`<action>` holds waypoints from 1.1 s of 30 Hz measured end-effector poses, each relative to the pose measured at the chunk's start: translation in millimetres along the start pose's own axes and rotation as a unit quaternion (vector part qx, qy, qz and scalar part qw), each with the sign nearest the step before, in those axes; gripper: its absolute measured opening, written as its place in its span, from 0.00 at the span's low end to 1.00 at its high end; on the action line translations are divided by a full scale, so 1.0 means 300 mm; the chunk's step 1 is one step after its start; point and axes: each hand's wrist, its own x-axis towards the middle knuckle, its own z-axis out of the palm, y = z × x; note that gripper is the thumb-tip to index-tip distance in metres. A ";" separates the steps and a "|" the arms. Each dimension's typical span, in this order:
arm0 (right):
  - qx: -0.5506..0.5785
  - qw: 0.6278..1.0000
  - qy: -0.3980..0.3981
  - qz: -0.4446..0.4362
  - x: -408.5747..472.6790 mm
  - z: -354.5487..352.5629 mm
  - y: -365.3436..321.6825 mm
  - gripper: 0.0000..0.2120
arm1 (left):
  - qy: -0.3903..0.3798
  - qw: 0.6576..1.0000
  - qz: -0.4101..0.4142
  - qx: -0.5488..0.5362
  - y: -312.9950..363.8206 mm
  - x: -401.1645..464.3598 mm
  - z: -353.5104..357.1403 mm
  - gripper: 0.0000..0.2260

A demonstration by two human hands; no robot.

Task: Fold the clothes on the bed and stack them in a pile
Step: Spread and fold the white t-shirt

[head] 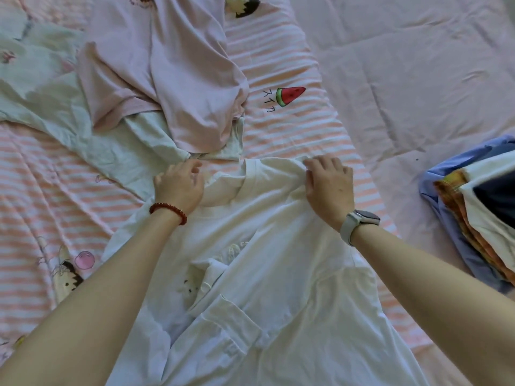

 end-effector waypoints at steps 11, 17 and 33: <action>-0.058 0.963 -0.248 -0.086 0.237 0.072 -0.198 0.08 | -0.211 0.960 -0.160 -0.095 -0.268 -0.033 -0.111 0.07; 0.055 0.994 -0.017 -0.097 0.186 0.049 -0.164 0.09 | -0.092 0.961 -0.148 -0.213 -0.310 -0.021 -0.160 0.08; 0.142 0.984 0.107 0.031 -0.112 0.000 -0.110 0.15 | -0.032 0.990 0.043 -0.130 0.022 -0.330 -0.016 0.06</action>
